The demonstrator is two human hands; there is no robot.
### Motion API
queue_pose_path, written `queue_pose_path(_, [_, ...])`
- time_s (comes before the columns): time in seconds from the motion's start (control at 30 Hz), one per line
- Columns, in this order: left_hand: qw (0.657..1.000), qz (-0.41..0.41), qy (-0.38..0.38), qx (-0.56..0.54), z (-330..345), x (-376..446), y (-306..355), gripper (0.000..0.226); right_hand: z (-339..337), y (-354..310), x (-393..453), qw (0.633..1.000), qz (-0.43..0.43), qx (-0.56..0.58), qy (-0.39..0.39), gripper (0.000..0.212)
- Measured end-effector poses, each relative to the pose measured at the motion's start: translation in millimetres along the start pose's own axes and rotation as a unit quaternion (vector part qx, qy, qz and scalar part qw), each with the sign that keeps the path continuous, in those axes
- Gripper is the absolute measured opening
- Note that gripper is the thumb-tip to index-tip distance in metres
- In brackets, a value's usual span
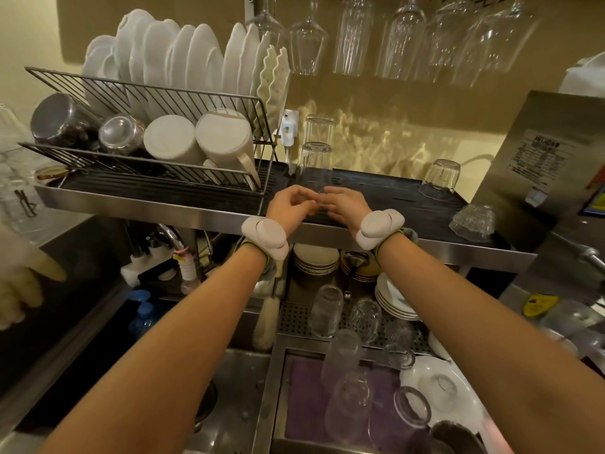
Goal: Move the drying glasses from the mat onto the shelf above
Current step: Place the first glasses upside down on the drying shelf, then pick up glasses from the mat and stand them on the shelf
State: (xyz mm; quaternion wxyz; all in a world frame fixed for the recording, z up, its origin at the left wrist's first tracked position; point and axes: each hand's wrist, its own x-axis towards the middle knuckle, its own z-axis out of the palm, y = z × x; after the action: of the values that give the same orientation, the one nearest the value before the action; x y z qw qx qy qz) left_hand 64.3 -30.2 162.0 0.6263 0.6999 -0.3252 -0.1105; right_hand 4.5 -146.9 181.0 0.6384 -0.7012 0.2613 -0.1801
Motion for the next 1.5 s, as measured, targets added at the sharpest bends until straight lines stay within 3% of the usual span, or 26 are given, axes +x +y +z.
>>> queue_pose_path(0.13, [1.0, -0.014, -0.008, -0.018, 2, -18, 1, 0.009, -2, 4, -36, 0.992, 0.024, 0.11, -0.061, 0.037])
queue_pose_path(0.47, [0.997, -0.049, -0.052, 0.006, 28, -57, -27, 0.014, -18, 59, -65, 0.99, 0.103, 0.07, -0.067, 0.038])
queue_pose_path(0.67, [0.987, -0.126, -0.095, 0.022, 46, -65, -63, 0.012, -25, 104, -63, 0.989, 0.141, 0.022, -0.048, 0.035])
queue_pose_path(0.83, [0.976, -0.177, -0.115, 0.044, 55, -54, -91, 0.034, -35, 127, -43, 0.987, 0.155, -0.045, -0.018, 0.037])
queue_pose_path(0.93, [0.973, -0.193, -0.117, 0.051, 62, -46, -104, 0.046, -37, 135, -34, 0.984, 0.18, -0.013, 0.011, 0.038])
queue_pose_path(1.2, [0.969, -0.219, -0.103, 0.051, 92, -41, -152, 0.064, -34, 170, -7, 0.972, 0.206, 0.107, -0.043, 0.055])
queue_pose_path(1.5, [0.955, -0.229, -0.129, 0.138, 112, -27, -185, 0.089, -42, 203, 24, 0.962, 0.267, 0.06, -0.024, 0.051])
